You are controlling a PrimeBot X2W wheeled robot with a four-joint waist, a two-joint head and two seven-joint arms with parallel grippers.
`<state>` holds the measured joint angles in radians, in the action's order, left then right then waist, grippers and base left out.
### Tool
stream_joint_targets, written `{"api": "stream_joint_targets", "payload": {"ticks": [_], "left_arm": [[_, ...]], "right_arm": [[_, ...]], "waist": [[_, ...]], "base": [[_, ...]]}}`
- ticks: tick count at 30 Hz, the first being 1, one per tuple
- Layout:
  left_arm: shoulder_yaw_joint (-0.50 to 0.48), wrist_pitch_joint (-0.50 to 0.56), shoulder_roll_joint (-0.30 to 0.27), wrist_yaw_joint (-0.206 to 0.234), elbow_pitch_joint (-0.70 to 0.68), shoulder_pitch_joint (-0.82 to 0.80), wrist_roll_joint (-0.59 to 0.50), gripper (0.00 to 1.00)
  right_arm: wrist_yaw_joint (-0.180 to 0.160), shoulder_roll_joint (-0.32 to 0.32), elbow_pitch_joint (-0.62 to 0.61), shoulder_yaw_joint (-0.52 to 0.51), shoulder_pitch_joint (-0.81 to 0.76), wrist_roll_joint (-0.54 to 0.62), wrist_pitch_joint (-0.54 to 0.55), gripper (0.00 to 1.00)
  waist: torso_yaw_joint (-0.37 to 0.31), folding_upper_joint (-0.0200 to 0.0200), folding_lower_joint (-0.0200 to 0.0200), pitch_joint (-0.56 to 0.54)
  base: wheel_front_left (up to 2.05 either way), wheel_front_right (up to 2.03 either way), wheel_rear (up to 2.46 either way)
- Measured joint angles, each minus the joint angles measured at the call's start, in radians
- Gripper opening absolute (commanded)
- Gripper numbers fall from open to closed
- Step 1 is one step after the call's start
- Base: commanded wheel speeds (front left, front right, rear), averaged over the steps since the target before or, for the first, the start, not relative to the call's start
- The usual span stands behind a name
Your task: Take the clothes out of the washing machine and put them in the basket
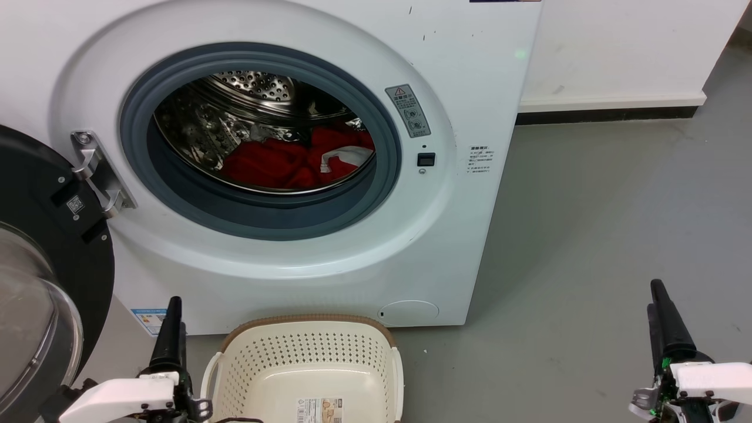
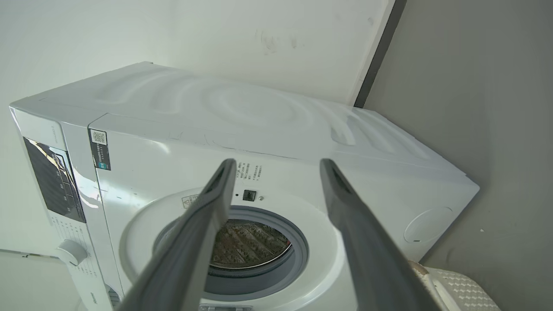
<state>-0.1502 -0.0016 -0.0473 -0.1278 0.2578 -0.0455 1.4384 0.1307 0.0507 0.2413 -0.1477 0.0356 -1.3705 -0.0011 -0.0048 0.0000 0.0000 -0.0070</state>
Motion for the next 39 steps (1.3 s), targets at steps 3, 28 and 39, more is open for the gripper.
{"api": "stream_joint_targets", "payload": {"ticks": [3,28,39], "left_arm": [[-0.018,-0.012,-0.001,0.006,-0.008,0.000,-0.048,1.00],[0.036,-0.096,-0.001,0.116,-0.259,0.042,-0.548,1.00],[0.102,-0.127,-0.001,0.165,-0.330,0.061,-0.746,1.00]], "right_arm": [[0.000,0.000,-0.017,-0.014,0.000,0.076,-0.012,1.00],[0.000,0.000,-0.214,0.046,-0.037,0.743,-0.097,1.00],[0.000,0.000,-0.238,0.059,-0.058,0.916,-0.128,1.00]], "waist": [[-0.001,0.0000,0.0000,-0.001],[-0.006,0.0000,0.0000,-0.002],[-0.011,0.0000,0.0001,-0.006]], "base": [[0.00,0.00,0.00],[0.00,0.00,0.00],[0.00,0.00,0.00]]}}
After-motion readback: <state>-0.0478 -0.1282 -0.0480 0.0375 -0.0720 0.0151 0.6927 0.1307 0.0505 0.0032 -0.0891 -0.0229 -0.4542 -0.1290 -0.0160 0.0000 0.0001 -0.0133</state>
